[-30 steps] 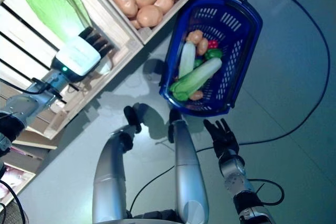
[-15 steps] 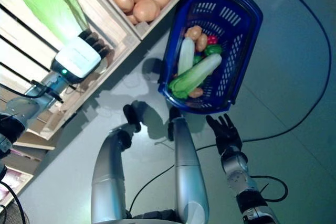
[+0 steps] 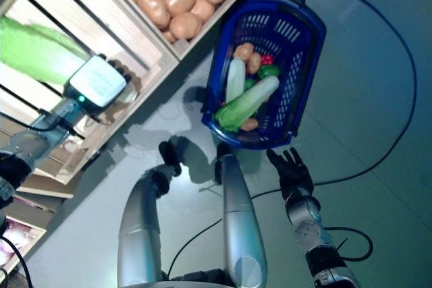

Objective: Put vegetables into the basket

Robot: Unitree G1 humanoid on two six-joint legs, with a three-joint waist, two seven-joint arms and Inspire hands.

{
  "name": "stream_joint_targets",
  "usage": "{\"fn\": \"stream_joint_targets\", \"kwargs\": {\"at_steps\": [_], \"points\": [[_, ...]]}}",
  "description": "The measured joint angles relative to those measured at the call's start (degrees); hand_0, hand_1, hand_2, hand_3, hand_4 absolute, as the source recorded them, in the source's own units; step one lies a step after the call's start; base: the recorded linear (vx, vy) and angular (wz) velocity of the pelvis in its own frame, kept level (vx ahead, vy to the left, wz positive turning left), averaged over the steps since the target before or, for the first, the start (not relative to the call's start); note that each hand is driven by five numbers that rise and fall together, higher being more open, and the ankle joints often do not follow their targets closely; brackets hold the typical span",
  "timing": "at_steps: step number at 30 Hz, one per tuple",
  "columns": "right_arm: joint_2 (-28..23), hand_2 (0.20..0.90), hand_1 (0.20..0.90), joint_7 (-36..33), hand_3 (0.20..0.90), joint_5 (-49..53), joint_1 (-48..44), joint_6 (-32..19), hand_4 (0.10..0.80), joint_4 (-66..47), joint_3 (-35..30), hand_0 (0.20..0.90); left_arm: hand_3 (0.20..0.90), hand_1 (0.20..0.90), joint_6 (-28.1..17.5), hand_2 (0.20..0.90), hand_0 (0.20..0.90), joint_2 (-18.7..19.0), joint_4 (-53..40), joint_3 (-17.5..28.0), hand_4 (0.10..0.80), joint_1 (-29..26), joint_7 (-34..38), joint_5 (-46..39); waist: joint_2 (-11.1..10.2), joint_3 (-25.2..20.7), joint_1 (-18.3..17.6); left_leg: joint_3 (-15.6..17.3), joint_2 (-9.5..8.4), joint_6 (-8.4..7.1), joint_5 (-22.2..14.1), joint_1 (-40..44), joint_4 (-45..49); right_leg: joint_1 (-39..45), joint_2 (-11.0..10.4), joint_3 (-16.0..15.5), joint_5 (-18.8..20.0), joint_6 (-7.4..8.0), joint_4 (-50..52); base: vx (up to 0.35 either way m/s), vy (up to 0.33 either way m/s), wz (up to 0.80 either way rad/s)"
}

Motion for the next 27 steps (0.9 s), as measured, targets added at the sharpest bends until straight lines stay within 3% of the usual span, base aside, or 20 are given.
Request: {"fn": "stream_joint_targets", "kwargs": {"at_steps": [6,7,10,15,17,21,24,27], "points": [[1.14,0.9,0.9,-0.49,0.9,-0.21,2.08,-0.33,0.8,-0.26,-0.02,0.9,0.3,0.3,-0.66,0.3,0.3,0.13,-1.42,10.33,0.4,6.01,6.73,-10.44,-1.53,-0.05,0.28,-0.72,-0.96,-1.84,4.55,10.58,-11.55,10.28,0.13,-3.28,2.49,-0.76,-9.25,0.037,-0.046,0.09],[1.53,0.9,0.9,-0.51,0.9,-0.27,2.48,-0.5,0.8,-0.26,-0.04,0.9,0.3,0.3,-1.95,0.3,0.3,-0.07,-2.59,14.04,0.4,8.22,8.01,-11.94,-1.57,-0.07,0.72,-0.89,-1.37,-2.04,5.46,13.67,-14.99,13.22,0.13,-4.08,2.68,-0.79,-11.44,0.08,-0.066,0.14],[1.76,0.9,0.9,-0.51,0.9,-0.55,3.91,-1.21,0.8,-1.82,-0.04,0.9,0.3,0.3,-4.65,0.3,0.3,-0.2,-5.24,19.48,0.4,12.51,11.97,-14.72,-1.66,-0.17,2.26,-0.81,-1.79,-2.38,6.96,19.43,-19.96,17.98,0.13,-4.48,3.01,-0.73,-14.79,-0.04,-0.068,0.04],[3.9,0.9,0.9,-0.91,0.9,-2.82,3.26,-2.12,0.8,-4.4,-0.07,0.9,0.3,0.3,-10.82,0.3,0.3,-1.03,-12.07,25.84,0.4,18.17,14.19,-19.2,-1.51,-0.23,4.1,-2.26,-2.37,-2.43,8.85,22.35,-24.42,21.37,0.0,-6.9,3.1,-0.79,-17.27,0.013,-0.064,0.19],[5.84,0.9,0.9,-2.13,0.9,-4.45,3.03,-2.61,0.8,-4.65,-0.09,0.9,0.3,0.3,-13.8,0.3,0.3,-5.36,-15.31,31.15,0.4,23.36,14.24,-21.87,-1.4,-0.24,5.68,-2.5,-2.49,-2.65,9.14,25.63,-26.58,24.59,0.13,-7.23,3.09,-0.76,-19.06,0.065,-0.061,0.04],[9.01,0.9,0.9,-3.78,0.9,-8.3,5.53,-3.85,0.8,-6.07,-0.29,0.9,0.3,0.3,-21.9,0.3,0.3,-18.44,-26.16,40.41,0.4,35.76,13.91,-33.39,-0.01,-3.29,8.18,-4.03,-2.85,-3.18,9.14,31.09,-30.86,30.85,0.56,-8.7,2.58,-0.38,-23.37,0.129,-0.048,0.21],[11.63,0.9,0.9,-5.15,0.9,-10.58,7.53,-3.87,0.8,-7.92,-2.67,0.9,0.3,0.3,-26.66,0.3,0.3,-25.59,-33.42,45.41,0.4,42.5,6.82,-43.35,0.79,-5.91,9.69,-5.15,-3.03,-3.44,9.46,34.74,-33.32,35.35,1.15,-9.29,2.79,-0.06,-26.52,0.13,-0.019,0.17],[12.81,0.9,0.9,-5.27,0.9,-11.5,9.91,-3.87,0.8,-7.91,-4.58,0.9,0.3,0.3,-29.0,0.3,0.3,-29.94,-37.28,46.27,0.4,45.6,-5.47,-60.41,1.32,-10.25,10.64,-5.58,-3.14,-3.26,9.67,37.66,-35.42,39.48,1.68,-10.11,3.17,0.49,-30.24,0.095,-0.029,0.18]]}}
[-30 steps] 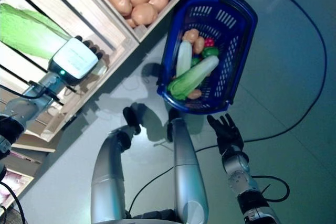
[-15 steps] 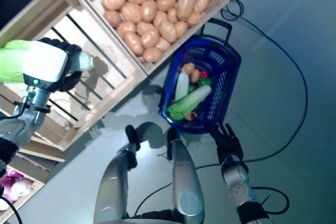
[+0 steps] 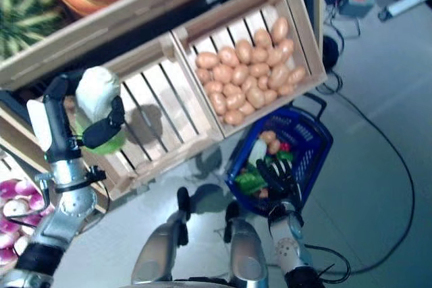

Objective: Put vegetables into the basket

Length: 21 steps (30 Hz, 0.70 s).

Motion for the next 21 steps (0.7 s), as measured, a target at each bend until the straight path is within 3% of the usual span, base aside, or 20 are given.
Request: {"fn": "stream_joint_targets", "kwargs": {"at_steps": [2,4,7,10,16,21], "points": [[0.19,0.9,0.9,-0.02,0.9,-0.64,1.27,-0.01,0.8,-0.04,-0.39,0.9,0.3,0.3,0.01,0.3,0.3,-4.18,-2.07,-0.15,0.4,2.09,-9.33,-15.29,-0.16,-3.66,-0.06,-0.72,-0.27,0.05,-0.09,2.21,-1.57,3.04,0.3,-0.25,0.32,0.48,-3.01,0.084,-0.027,0.14],[0.21,0.9,0.9,-0.01,0.9,-2.45,2.12,-0.05,0.8,-0.02,-0.41,0.9,0.3,0.3,0.15,0.3,0.3,-5.42,-2.58,-1.04,0.4,3.19,-15.88,-24.74,-0.72,-6.11,-0.16,-0.93,-0.46,0.05,-0.19,3.67,-2.34,5.23,0.47,-0.39,0.58,0.75,-5.12,0.064,-0.008,0.06],[0.19,0.9,0.9,0.02,0.9,-2.9,2.43,-0.06,0.8,-0.07,-0.42,0.9,0.3,0.3,1.61,0.3,0.3,-6.5,-2.63,-2.11,0.4,3.44,-23.49,-37.08,-1.09,-7.66,-0.15,-1.01,-0.52,0.05,-0.19,5.81,-3.89,7.95,0.83,-0.73,1.39,1.0,-7.87,0.023,-0.006,0.02],[0.21,0.9,0.9,0.5,0.9,-6.45,2.82,-0.06,0.8,-0.16,-0.24,0.9,0.3,0.3,4.49,0.3,0.3,-6.65,-2.66,-4.02,0.4,3.44,-28.18,-43.96,-1.5,-8.67,-0.17,-1.03,-0.55,0.07,-0.19,6.98,-4.73,10.24,1.19,-0.95,2.79,1.24,-11.14,0.0,0.0,0.0],[-0.31,0.9,0.9,8.16,0.9,-9.03,3.25,0.14,0.8,-6.3,0.35,0.9,0.3,0.3,10.84,0.3,0.3,-5.85,-2.72,-8.06,0.4,3.6,-34.88,-43.43,-2.17,-9.73,-0.51,0.37,-0.8,0.44,-0.26,8.97,-6.22,13.29,1.46,0.01,5.13,1.81,-15.97,0.001,0.006,-0.09],[-2.86,0.9,0.9,17.57,0.9,-8.99,3.21,1.89,0.8,-10.09,1.04,0.9,0.3,0.3,14.21,0.3,0.3,-3.92,-2.72,-8.19,0.4,3.59,-38.35,-40.41,-2.49,-9.92,-1.08,0.64,-0.88,0.58,-0.39,9.91,-6.26,14.79,1.48,0.15,5.99,1.93,-17.64,0.02,0.002,-0.04]]}}
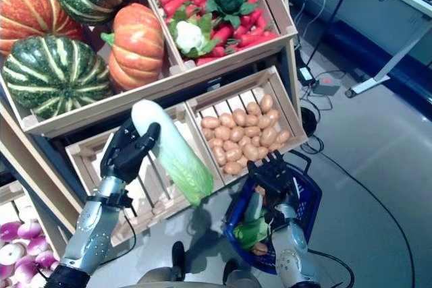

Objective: Put vegetables into the basket

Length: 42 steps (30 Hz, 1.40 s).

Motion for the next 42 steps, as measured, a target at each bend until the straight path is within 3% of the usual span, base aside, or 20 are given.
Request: {"fn": "stream_joint_targets", "kwargs": {"at_steps": [8,14,23,42], "points": [[-7.24,0.9,0.9,17.38,0.9,0.82,-0.2,8.83,0.8,-7.03,2.77,0.9,0.3,0.3,2.16,0.3,0.3,3.34,-0.48,-0.65,0.4,0.04,-4.7,3.05,-0.71,-0.85,-0.15,0.3,0.0,0.14,-0.18,0.59,-0.03,0.68,0.03,0.31,0.38,0.11,-0.41,0.012,-0.004,-0.01],[-9.58,0.9,0.9,23.53,0.9,0.8,-1.95,15.07,0.8,-7.74,6.45,0.9,0.3,0.3,2.49,0.3,0.3,4.97,-0.63,-3.5,0.4,0.03,-6.48,3.04,-1.95,-2.47,0.48,0.01,-0.16,0.15,-0.2,0.63,-0.03,1.59,0.09,0.16,0.96,0.11,-1.97,0.035,-0.018,0.03],[-9.97,0.9,0.9,23.73,0.9,2.98,-3.1,21.57,0.8,-7.73,11.37,0.9,0.3,0.3,2.5,0.3,0.3,5.57,-0.65,-5.51,0.4,0.03,-8.71,2.96,-1.66,-2.76,1.08,-0.34,-0.3,0.16,-0.19,0.98,-0.04,2.39,0.07,-0.2,1.07,0.14,-2.43,0.019,0.0,0.02],[-8.86,0.9,0.9,26.44,0.9,4.81,-4.17,27.48,0.8,-1.72,13.72,0.9,0.3,0.3,5.04,0.3,0.3,7.77,-0.51,-8.48,0.4,0.03,-10.87,-3.02,-0.95,-4.92,1.06,-0.56,-0.38,0.17,-0.2,1.32,-0.04,3.25,0.13,-0.34,1.54,0.18,-3.4,0.0,0.0,0.0]]}}
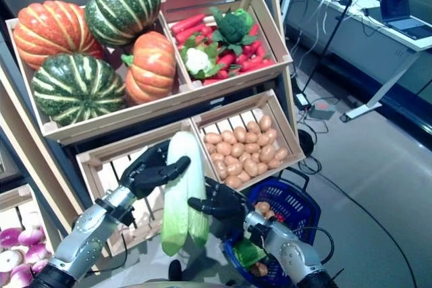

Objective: Put vegetables into the basket

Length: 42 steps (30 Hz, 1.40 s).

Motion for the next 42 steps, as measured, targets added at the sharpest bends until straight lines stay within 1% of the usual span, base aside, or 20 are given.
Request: {"fn": "stream_joint_targets", "kwargs": {"at_steps": [10,11,12,13,19,22,31,32,33,36,42], "points": [[-0.14,0.9,0.9,4.81,0.9,-0.93,-1.04,2.62,0.8,2.38,0.16,0.9,0.3,0.3,1.88,0.3,0.3,0.04,0.05,-0.35,0.4,0.0,-1.29,-0.18,-0.32,-0.47,0.13,-0.11,-0.01,0.0,0.01,0.07,0.0,0.15,0.02,-0.06,0.02,0.01,-0.08,0.0,0.0,0.0],[-0.25,0.771,0.771,5.87,0.771,-1.86,-1.27,2.89,0.714,2.38,0.7,0.771,0.3,0.3,1.97,0.3,0.3,0.07,0.05,-0.41,0.4,0.0,-1.69,-0.19,-0.44,-0.6,0.12,-0.15,-0.01,0.0,0.01,0.06,0.0,0.18,0.04,-0.07,0.05,0.0,-0.17,0.0,0.0,0.0],[-0.46,0.387,0.387,6.3,0.387,-2.4,-1.66,3.28,0.458,2.42,1.0,0.387,0.3,0.3,2.0,0.3,0.3,0.11,0.05,-0.58,0.4,0.0,-2.23,-0.19,-0.57,-0.74,0.09,-0.22,-0.02,-0.01,0.01,0.06,0.0,0.26,0.06,-0.08,0.09,0.01,-0.33,0.0,0.0,0.0],[-0.62,0.3,0.3,6.55,0.3,-2.44,-1.79,3.42,0.4,2.46,1.09,0.3,0.3,0.3,2.0,0.3,0.3,0.12,0.05,-0.68,0.4,0.0,-2.26,-0.19,-0.61,-0.78,0.09,-0.25,-0.03,-0.01,0.01,0.06,0.0,0.34,0.06,-0.1,0.14,0.02,-0.46,0.0,0.0,0.0],[-1.19,0.3,0.3,10.25,0.3,-4.6,-1.93,3.67,0.4,1.96,1.65,0.3,0.3,0.3,2.72,0.3,0.3,0.35,0.22,-0.79,0.4,0.01,-2.25,-0.45,-0.65,-0.82,0.05,-1.06,-0.27,0.0,0.03,0.25,0.0,0.99,0.06,-0.09,0.21,0.02,-0.87,-0.001,-0.003,0.05],[-1.4,0.3,0.3,10.29,0.3,-4.83,-2.02,3.79,0.4,2.36,1.54,0.3,0.3,0.3,3.23,0.3,0.3,0.25,0.21,-1.47,0.4,0.01,-2.44,-1.74,-0.65,-0.82,0.17,-1.23,-0.34,0.01,0.03,0.26,0.0,1.09,0.05,-0.07,0.21,0.03,-0.96,0.001,-0.002,0.03],[-2.01,0.3,0.3,10.68,0.3,-4.87,-2.05,4.03,0.4,2.28,1.51,0.3,0.3,0.3,3.76,0.3,0.3,0.37,0.21,-1.5,0.4,0.01,-2.57,-2.37,-0.64,-0.82,0.01,-1.23,-0.36,0.0,0.02,0.21,0.0,1.08,0.05,-0.02,0.21,0.03,-1.1,0.0,0.0,0.0],[-2.04,0.3,0.3,10.68,0.3,-4.86,-2.05,4.03,0.4,2.28,1.48,0.3,0.705,0.705,3.76,0.705,0.705,0.5,0.22,-1.51,0.67,0.01,-2.57,-2.37,-0.64,-0.82,0.02,-1.23,-0.37,0.0,0.02,0.18,0.0,1.09,0.05,-0.01,0.21,0.03,-1.14,0.0,0.0,0.0],[-2.06,0.3,0.3,10.68,0.3,-4.84,-2.05,4.02,0.4,2.28,1.47,0.3,0.9,0.9,3.76,0.9,0.9,0.49,0.21,-1.51,0.8,0.01,-2.57,-2.37,-0.64,-0.82,0.01,-1.23,-0.38,0.0,0.02,0.18,0.0,1.09,0.05,-0.02,0.21,0.03,-1.18,0.0,0.0,0.0],[-2.34,0.3,0.3,10.08,0.3,-4.62,-2.04,3.48,0.4,2.29,1.17,0.3,0.9,0.9,3.76,0.9,0.9,0.65,0.21,-1.5,0.8,0.01,-2.59,-2.37,-0.63,-0.82,-0.01,-1.23,-0.4,0.0,0.01,0.18,-0.01,1.17,0.04,-0.02,0.23,0.05,-1.29,0.0,0.0,0.0],[-2.48,0.3,0.3,4.87,0.3,-4.35,-1.9,2.15,0.4,2.18,-0.02,0.3,0.9,0.9,3.96,0.9,0.9,0.45,-0.26,-1.45,0.8,0.01,-3.6,-2.37,-0.59,-0.79,-0.11,-1.26,-0.4,0.0,0.0,0.07,-0.02,1.12,0.05,-0.02,0.23,0.05,-1.36,-0.002,-0.002,0.01]]}}
